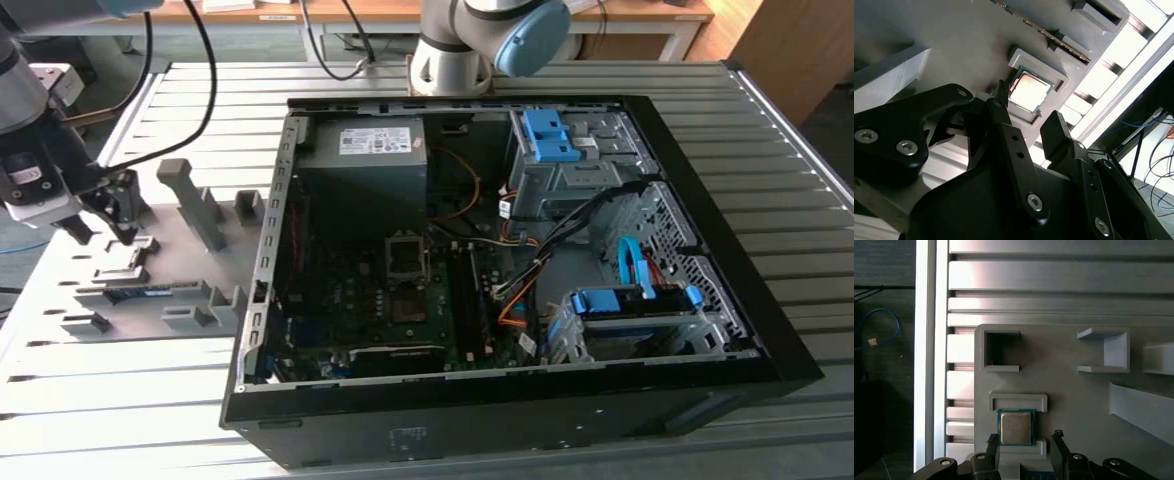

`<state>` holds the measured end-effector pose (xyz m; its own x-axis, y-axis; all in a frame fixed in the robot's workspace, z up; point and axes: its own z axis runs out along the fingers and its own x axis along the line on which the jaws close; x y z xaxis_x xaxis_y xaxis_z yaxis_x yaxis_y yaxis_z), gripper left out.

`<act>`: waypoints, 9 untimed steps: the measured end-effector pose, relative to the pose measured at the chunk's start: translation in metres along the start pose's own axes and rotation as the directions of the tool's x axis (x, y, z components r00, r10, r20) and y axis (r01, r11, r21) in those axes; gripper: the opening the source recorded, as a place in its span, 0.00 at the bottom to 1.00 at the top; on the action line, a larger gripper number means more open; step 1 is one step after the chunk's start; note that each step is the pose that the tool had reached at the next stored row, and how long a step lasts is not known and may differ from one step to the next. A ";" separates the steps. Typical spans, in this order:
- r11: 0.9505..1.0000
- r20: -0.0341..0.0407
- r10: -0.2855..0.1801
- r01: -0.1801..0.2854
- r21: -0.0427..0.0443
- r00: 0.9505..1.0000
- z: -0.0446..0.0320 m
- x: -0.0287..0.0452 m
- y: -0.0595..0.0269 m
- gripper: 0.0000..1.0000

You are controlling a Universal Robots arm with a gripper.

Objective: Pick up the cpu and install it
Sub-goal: 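Pick up the cpu and move it towards the insertion slot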

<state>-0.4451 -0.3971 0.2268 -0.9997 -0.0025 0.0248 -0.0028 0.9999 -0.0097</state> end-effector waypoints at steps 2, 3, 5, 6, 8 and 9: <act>1.000 0.000 0.000 0.000 0.000 1.000 0.0009 0.0000 0.0000 0.53; 1.000 0.000 0.000 0.000 0.000 1.000 0.0013 0.0000 0.0000 0.53; 1.000 0.000 0.000 0.000 0.000 1.000 0.0023 0.0000 0.0000 0.53; 1.000 0.000 0.000 0.000 0.000 1.000 0.0027 -0.0001 0.0000 0.53; 1.000 0.000 0.000 0.000 0.000 1.000 0.0037 -0.0001 0.0000 0.53; 1.000 0.000 0.000 0.000 0.000 1.000 0.0042 -0.0001 0.0001 0.53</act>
<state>-0.4451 -0.3971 0.2226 -0.9997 -0.0025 0.0248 -0.0027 0.9999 -0.0097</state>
